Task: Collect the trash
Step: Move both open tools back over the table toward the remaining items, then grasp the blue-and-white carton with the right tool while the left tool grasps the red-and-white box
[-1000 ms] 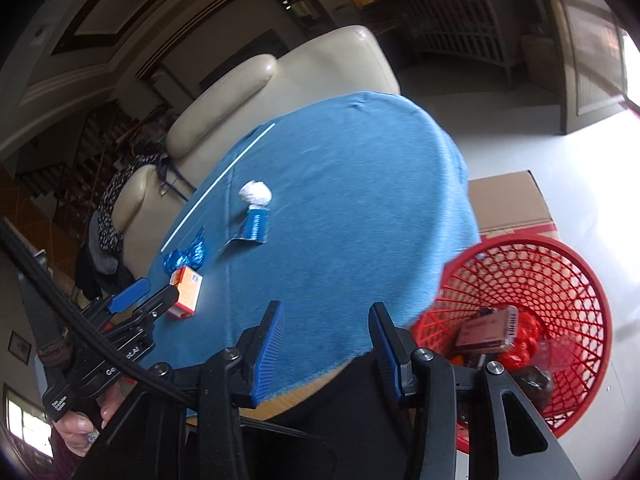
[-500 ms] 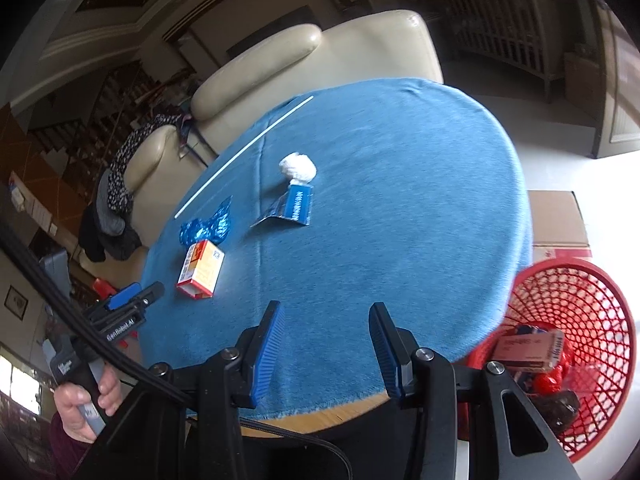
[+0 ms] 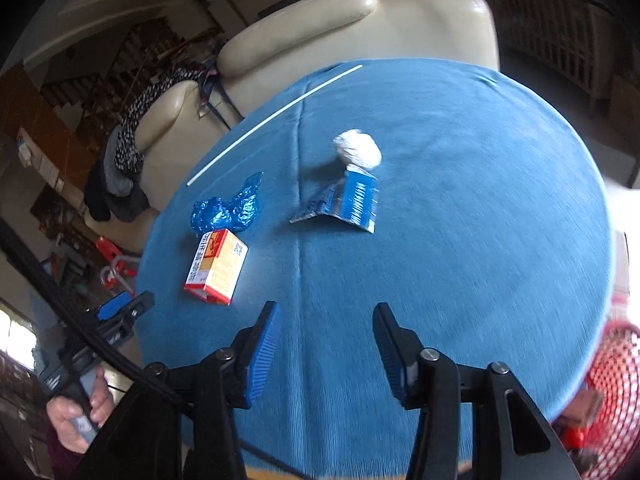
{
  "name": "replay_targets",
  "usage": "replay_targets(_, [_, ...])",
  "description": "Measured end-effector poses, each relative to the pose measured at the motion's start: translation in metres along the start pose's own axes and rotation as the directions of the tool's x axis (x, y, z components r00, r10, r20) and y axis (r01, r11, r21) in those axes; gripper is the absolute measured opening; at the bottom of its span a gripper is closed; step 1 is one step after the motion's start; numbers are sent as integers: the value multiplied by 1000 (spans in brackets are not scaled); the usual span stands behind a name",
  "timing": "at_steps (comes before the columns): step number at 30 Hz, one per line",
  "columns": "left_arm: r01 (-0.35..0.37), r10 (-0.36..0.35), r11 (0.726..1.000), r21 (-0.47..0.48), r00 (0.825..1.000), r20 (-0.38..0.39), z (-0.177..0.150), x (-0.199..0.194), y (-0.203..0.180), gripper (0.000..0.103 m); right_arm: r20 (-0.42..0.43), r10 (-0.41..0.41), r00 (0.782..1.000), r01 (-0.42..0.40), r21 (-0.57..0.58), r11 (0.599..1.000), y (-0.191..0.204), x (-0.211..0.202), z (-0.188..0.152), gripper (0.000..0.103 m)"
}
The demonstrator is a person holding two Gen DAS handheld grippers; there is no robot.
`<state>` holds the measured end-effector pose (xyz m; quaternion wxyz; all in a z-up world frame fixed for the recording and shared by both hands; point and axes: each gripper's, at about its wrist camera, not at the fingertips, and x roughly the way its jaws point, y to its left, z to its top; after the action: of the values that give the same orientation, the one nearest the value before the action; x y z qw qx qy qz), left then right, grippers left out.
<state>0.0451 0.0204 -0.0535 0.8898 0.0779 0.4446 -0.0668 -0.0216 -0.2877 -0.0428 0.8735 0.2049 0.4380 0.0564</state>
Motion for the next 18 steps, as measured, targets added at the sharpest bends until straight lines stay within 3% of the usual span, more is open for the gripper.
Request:
replay_targets(4, [5, -5, 1000, -16, 1000, -12, -1, 5, 8, 61, -10, -4, 1000, 4, -3, 1000, 2, 30, 23, 62])
replay_targets(9, [10, -12, 999, -52, 999, -32, -2, 14, 22, 61, -99, -14, 995, 16, 23, 1000, -2, 77, 45, 63])
replay_targets(12, [12, -14, 998, -63, 999, -40, -2, 19, 28, 61, -132, 94, 987, -70, 174, 982, -15, 99, 49, 63])
replay_targets(16, [16, -20, 998, -69, 999, -50, -2, 24, 32, 61, -105, 101, 989, -74, 239, 968, -19, 110, 56, 63])
replay_targets(18, [19, -23, 997, -70, 998, -56, -2, 27, 32, 61, -113, 146, 983, -106, 304, 947, -25, 119, 60, 63])
